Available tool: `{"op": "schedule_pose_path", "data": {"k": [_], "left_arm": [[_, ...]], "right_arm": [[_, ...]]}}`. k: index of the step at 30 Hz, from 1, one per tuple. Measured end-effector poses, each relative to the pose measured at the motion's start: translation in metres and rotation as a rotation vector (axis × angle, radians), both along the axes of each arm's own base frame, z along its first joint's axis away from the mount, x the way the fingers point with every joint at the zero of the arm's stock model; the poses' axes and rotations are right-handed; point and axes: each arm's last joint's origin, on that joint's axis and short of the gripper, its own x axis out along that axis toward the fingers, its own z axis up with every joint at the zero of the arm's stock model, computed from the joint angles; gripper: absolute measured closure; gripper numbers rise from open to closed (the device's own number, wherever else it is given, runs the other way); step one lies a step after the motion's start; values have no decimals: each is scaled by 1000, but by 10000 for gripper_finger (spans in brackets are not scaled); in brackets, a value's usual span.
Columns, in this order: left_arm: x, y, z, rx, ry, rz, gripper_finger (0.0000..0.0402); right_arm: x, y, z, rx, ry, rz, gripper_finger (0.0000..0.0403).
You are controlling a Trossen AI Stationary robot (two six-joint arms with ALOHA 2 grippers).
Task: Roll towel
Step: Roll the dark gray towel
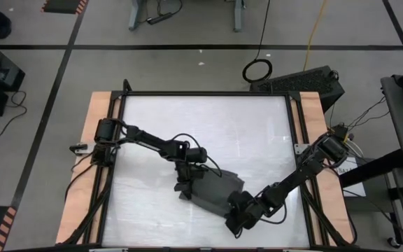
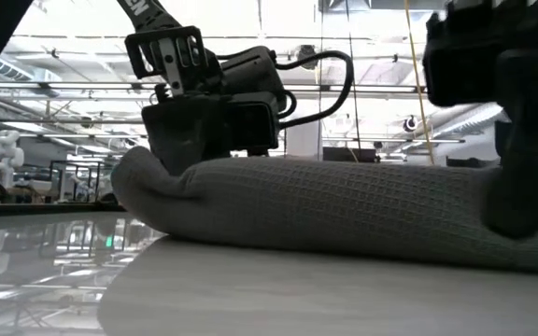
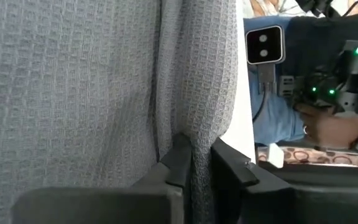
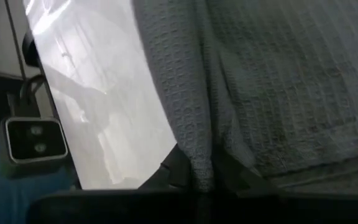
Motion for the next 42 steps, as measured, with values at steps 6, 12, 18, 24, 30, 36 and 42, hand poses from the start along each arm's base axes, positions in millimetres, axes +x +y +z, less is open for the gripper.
{"op": "schedule_pose_path", "data": {"k": [6, 12, 18, 24, 30, 36, 42], "left_arm": [[0, 0, -1, 33, 0, 13, 352], [0, -8, -3, 118, -14, 17, 318], [-1, -15, 7, 139, -113, -33, 234], [-2, -12, 37, 246, -271, -37, 196], [-9, -19, 68, 387, -464, -87, 194], [-23, -55, 76, 500, -607, -294, 194], [-36, -77, 59, 729, -585, -370, 194]], "right_arm": [[3, -4, 0, 57, 22, -68, 386], [4, -6, -1, 72, 33, -118, 385], [4, -7, -1, 59, 20, -165, 385], [4, -8, -1, 58, 19, -192, 385], [4, -10, -1, 71, 22, -219, 385], [5, -11, -1, 61, 2, -258, 385], [5, -11, -1, 69, -3, -270, 385]]}}
